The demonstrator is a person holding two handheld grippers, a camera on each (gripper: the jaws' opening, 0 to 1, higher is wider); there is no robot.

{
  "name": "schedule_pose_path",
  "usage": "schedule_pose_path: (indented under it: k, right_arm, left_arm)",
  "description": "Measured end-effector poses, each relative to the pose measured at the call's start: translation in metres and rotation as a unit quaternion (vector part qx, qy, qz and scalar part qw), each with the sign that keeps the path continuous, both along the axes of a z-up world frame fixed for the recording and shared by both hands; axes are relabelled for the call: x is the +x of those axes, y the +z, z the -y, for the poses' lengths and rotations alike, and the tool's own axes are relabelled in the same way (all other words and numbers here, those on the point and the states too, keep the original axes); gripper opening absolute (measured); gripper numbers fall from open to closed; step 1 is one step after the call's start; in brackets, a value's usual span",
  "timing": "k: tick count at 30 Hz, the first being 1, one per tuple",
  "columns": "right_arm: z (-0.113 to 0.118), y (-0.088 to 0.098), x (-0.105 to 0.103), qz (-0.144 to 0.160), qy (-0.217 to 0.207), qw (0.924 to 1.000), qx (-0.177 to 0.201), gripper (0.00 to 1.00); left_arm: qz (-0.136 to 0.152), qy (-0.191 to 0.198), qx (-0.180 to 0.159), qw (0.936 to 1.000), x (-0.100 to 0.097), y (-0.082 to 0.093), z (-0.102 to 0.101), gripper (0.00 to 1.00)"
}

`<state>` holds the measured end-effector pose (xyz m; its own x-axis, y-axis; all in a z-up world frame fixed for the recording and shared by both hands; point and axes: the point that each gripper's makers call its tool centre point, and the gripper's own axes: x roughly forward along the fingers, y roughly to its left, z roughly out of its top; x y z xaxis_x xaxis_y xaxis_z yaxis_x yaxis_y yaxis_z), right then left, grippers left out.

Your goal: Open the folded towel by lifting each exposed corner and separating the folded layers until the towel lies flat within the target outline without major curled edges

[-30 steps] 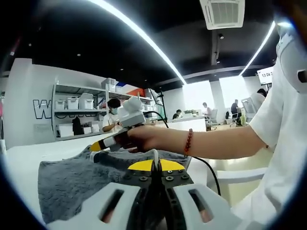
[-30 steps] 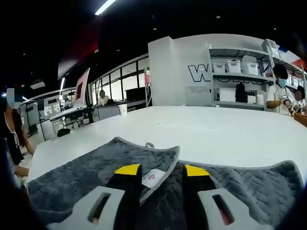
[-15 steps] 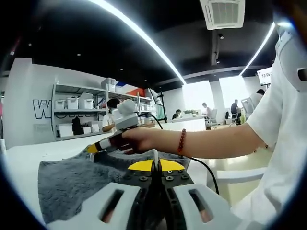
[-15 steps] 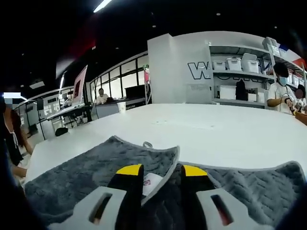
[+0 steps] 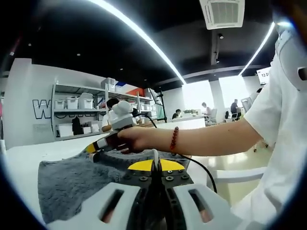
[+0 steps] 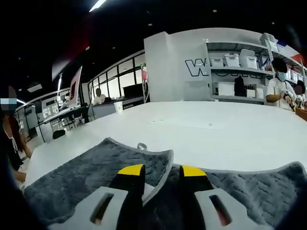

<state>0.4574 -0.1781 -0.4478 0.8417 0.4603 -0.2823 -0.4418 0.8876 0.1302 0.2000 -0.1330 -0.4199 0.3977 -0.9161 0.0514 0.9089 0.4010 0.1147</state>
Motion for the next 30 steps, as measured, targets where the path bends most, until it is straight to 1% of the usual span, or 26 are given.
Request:
schedule_pose_path:
  k: [4, 6, 9, 12, 15, 17, 19, 24, 25, 27, 30]
  right_arm:
    - [0.001, -0.006, 0.002, -0.011, -0.003, 0.9999, -0.002, 0.22]
    - [0.001, -0.007, 0.002, -0.010, -0.003, 0.9999, -0.004, 0.20]
    - [0.002, -0.008, 0.002, -0.013, -0.009, 0.9999, 0.005, 0.16]
    - [0.005, -0.010, 0.008, -0.016, -0.012, 0.9998, 0.006, 0.13]
    - [0.007, -0.010, 0.010, -0.013, -0.014, 0.9998, 0.005, 0.06]
    - [0.007, -0.011, 0.012, -0.018, -0.017, 0.9996, 0.013, 0.03]
    - [0.004, -0.009, 0.012, -0.012, -0.012, 0.9997, 0.016, 0.00]
    - [0.004, -0.002, 0.016, -0.004, -0.019, 0.9992, 0.034, 0.00]
    - [0.003, 0.000, 0.017, -0.002, -0.021, 0.9990, 0.040, 0.00]
    - [0.000, 0.003, 0.018, 0.002, -0.015, 0.9992, 0.037, 0.00]
    - [0.001, 0.007, 0.021, 0.010, -0.021, 0.9992, 0.032, 0.00]
  left_arm:
    - [0.001, 0.000, 0.000, 1.0000, 0.000, 0.000, 0.000, 0.01]
    - [0.001, 0.000, 0.001, 1.0000, 0.000, 0.000, 0.000, 0.01]
    - [0.001, 0.000, 0.002, 1.0000, 0.000, 0.000, 0.000, 0.01]
    - [0.002, -0.001, 0.003, 1.0000, 0.000, 0.000, 0.001, 0.01]
    - [0.003, 0.000, 0.003, 1.0000, 0.000, 0.000, 0.001, 0.01]
    - [0.004, 0.000, 0.004, 1.0000, 0.000, 0.000, 0.001, 0.01]
    - [0.003, -0.001, 0.002, 1.0000, 0.000, 0.001, 0.001, 0.01]
    - [0.003, -0.001, -0.002, 1.0000, 0.000, 0.002, 0.000, 0.01]
    - [-0.001, -0.003, -0.004, 1.0000, 0.000, 0.003, 0.000, 0.01]
    - [-0.008, -0.009, -0.010, 0.9999, -0.002, 0.004, 0.000, 0.01]
    - [-0.009, -0.006, -0.017, 0.9998, -0.002, 0.006, -0.001, 0.01]
